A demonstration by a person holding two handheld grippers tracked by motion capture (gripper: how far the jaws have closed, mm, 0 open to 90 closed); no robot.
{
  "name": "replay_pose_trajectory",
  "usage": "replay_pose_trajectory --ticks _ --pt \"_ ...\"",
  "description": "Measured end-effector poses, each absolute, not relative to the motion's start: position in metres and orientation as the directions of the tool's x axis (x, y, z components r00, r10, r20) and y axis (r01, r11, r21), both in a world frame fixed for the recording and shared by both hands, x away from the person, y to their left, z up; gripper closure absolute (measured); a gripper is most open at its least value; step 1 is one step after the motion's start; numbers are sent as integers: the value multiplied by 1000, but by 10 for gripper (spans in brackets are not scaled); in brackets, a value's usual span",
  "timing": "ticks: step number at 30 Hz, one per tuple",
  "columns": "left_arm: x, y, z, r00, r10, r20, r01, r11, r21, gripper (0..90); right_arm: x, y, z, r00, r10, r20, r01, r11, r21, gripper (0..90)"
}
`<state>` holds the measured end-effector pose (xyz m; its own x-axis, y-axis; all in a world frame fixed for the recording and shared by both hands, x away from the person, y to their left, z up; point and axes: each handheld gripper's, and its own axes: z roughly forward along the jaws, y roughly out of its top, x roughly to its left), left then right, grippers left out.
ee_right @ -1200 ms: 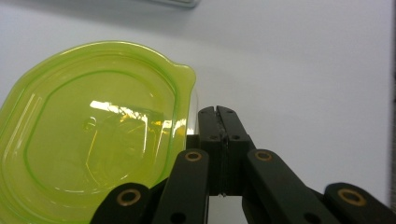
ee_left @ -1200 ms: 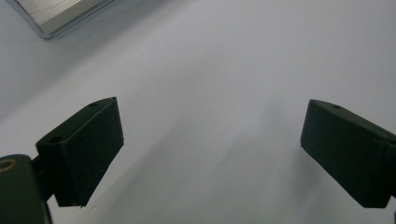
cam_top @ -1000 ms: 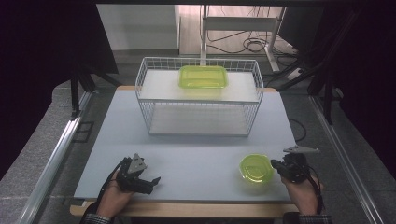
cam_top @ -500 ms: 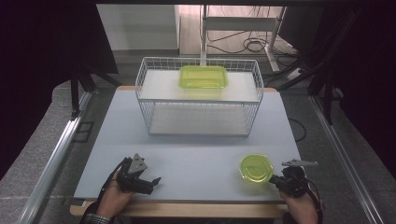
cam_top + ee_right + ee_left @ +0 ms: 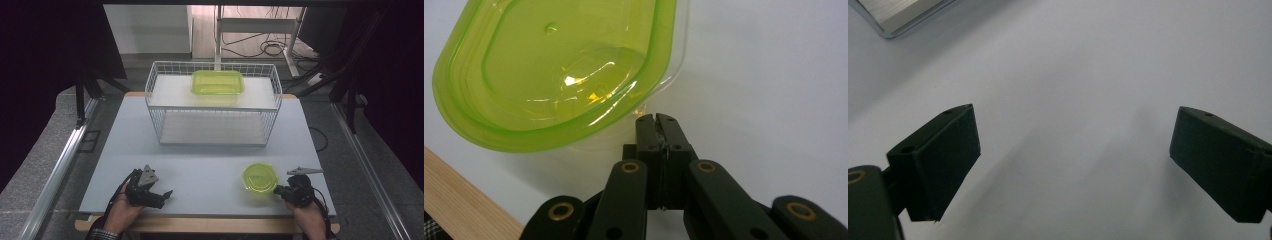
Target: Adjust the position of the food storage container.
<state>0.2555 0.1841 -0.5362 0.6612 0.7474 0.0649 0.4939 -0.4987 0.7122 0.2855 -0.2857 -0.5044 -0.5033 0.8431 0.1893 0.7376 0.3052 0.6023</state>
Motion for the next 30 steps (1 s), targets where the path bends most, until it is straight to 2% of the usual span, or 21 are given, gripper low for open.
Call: replay_pose_trajectory --ticks 30 --pt "256 184 -536 664 745 64 497 -504 706 60 318 -194 -511 -655 687 315 702 399 590 878"
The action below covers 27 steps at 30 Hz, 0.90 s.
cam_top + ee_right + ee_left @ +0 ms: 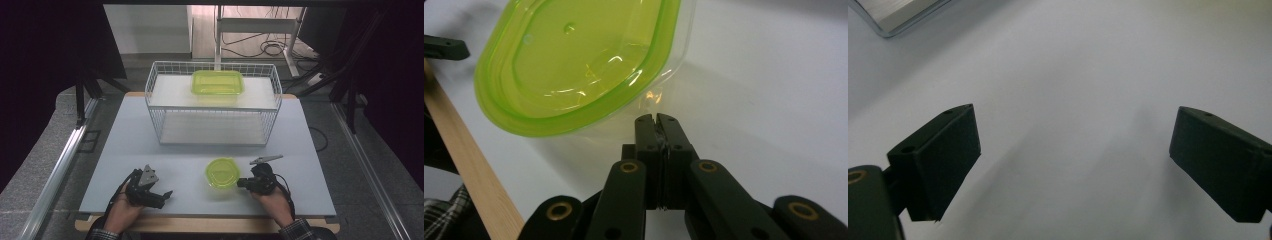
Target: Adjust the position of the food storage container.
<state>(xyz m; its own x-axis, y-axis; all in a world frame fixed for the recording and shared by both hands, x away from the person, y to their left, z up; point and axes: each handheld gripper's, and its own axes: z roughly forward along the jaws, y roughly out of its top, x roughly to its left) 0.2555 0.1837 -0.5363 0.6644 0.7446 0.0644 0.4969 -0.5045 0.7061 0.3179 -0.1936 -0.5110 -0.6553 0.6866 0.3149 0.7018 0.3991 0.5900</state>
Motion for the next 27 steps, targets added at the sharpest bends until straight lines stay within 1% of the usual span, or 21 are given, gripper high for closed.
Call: replay_pose_trajectory --ticks 8,11,14,17,20,23,27 --pt "256 184 -536 663 746 63 500 -504 705 60 325 -165 -510 -694 642 326 682 441 583 876" --pt "255 185 -536 662 747 62 500 -502 706 60 325 -159 -510 -716 634 292 656 468 593 866" --pt "256 185 -536 662 747 60 501 -500 706 61 324 -163 -508 -738 638 219 616 505 604 845" --pt "255 184 -536 663 746 63 501 -504 704 61 322 -170 -503 -756 638 144 571 537 621 767" --pt "255 183 -537 665 744 62 502 -507 701 61 319 -177 -498 -765 642 49 522 573 632 652" --pt "255 183 -537 666 743 61 503 -508 699 61 318 -181 -496 -771 637 11 494 586 642 516" --pt "255 183 -537 666 743 60 505 -509 697 60 319 -184 -499 -796 605 5 480 627 613 376"
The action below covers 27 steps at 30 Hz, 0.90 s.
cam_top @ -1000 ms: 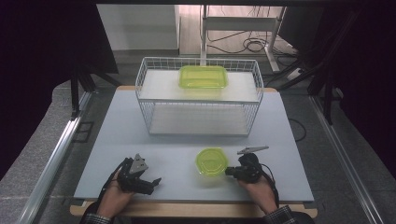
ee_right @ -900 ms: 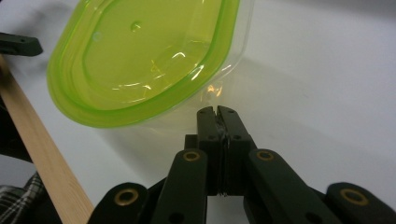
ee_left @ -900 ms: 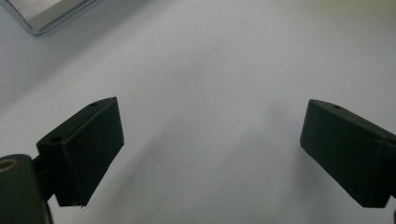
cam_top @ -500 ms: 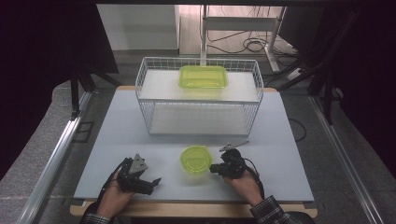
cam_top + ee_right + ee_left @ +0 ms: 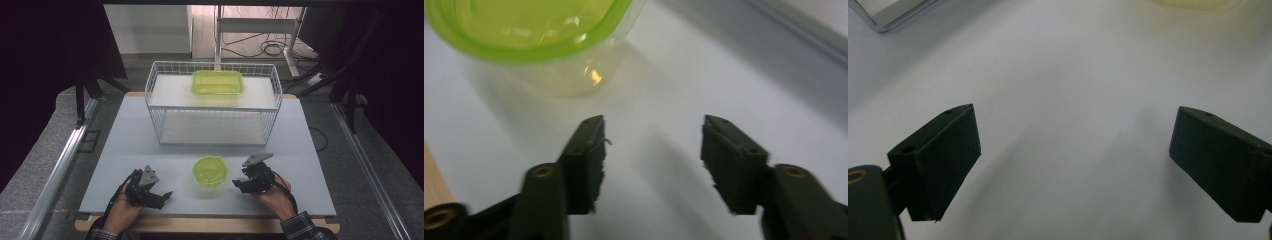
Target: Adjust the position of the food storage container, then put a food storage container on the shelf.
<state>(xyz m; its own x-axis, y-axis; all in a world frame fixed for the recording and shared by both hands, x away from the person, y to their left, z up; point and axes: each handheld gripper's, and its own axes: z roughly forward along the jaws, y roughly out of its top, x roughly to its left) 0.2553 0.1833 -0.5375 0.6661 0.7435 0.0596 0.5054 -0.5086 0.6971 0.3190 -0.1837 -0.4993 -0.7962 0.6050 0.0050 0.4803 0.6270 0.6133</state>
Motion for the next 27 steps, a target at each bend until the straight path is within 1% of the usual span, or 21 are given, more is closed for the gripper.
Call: replay_pose_trajectory --ticks 4,9,12,20,22,25,27 --pt "255 183 -538 667 742 61 505 -511 696 60 319 -184 -503 -811 585 13 472 642 604 249" --pt "255 183 -538 670 740 64 504 -515 694 60 319 -186 -500 -804 594 7 459 614 643 124" --pt "255 183 -538 669 741 64 504 -515 694 60 320 -188 -500 -798 603 21 467 596 653 86" --pt "255 182 -538 672 738 69 502 -521 690 60 323 -193 -497 -785 614 86 493 535 686 25" --pt "255 182 -538 672 738 69 503 -522 689 60 324 -193 -497 -780 617 101 501 520 692 20" --pt "255 182 -538 672 737 71 502 -524 688 60 327 -194 -495 -776 610 164 527 484 699 21" --pt "256 182 -539 673 736 72 503 -527 685 60 328 -194 -493 -777 603 179 531 475 702 22"
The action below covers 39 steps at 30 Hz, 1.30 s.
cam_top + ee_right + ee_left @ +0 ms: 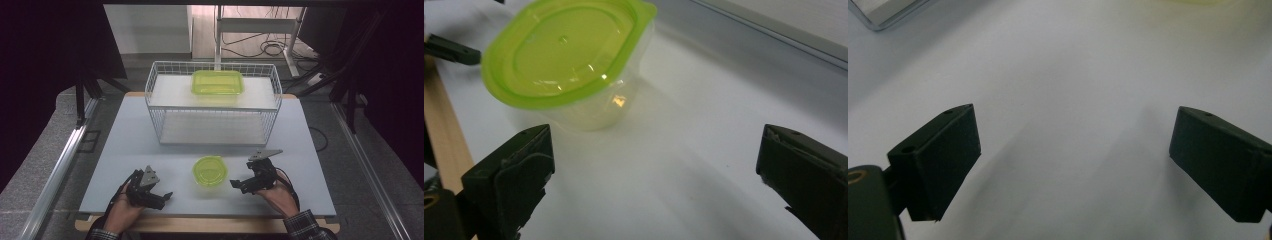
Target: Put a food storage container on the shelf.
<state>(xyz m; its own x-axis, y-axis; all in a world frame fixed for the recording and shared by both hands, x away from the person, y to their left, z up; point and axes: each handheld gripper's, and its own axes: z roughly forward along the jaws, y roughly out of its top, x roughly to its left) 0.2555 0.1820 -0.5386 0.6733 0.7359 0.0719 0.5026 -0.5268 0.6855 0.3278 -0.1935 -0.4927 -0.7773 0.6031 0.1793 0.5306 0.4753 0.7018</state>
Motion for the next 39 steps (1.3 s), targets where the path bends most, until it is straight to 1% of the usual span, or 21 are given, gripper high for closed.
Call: replay_pose_trajectory --ticks 6,16,18,20,23,25,29,33,35,39 --pt "256 181 -539 677 732 77 501 -535 680 60 332 -189 -486 -777 599 195 534 462 708 31" --pt "255 183 -538 670 738 82 500 -530 685 60 348 -178 -479 -752 595 284 586 405 702 45" --pt "256 184 -538 661 745 84 505 -525 685 57 351 -173 -478 -748 593 299 597 404 693 64" --pt "256 185 -537 654 752 78 510 -515 689 55 354 -169 -477 -739 600 308 609 398 686 97" --pt "256 186 -537 651 756 74 512 -509 692 55 358 -165 -477 -729 610 311 620 395 678 183" --pt "256 185 -537 654 752 77 511 -515 689 55 361 -164 -478 -719 607 339 635 376 674 246" --pt "256 185 -537 654 752 78 510 -515 689 55 367 -164 -480 -705 605 370 659 366 657 320" --pt "256 186 -537 647 758 76 513 -508 692 54 373 -164 -483 -689 596 412 685 350 639 413" --pt "256 185 -537 649 757 77 513 -511 690 54 376 -163 -485 -681 592 430 698 349 625 452" --pt "256 185 -537 654 753 79 512 -517 686 54 381 -164 -490 -652 574 496 738 331 587 562"
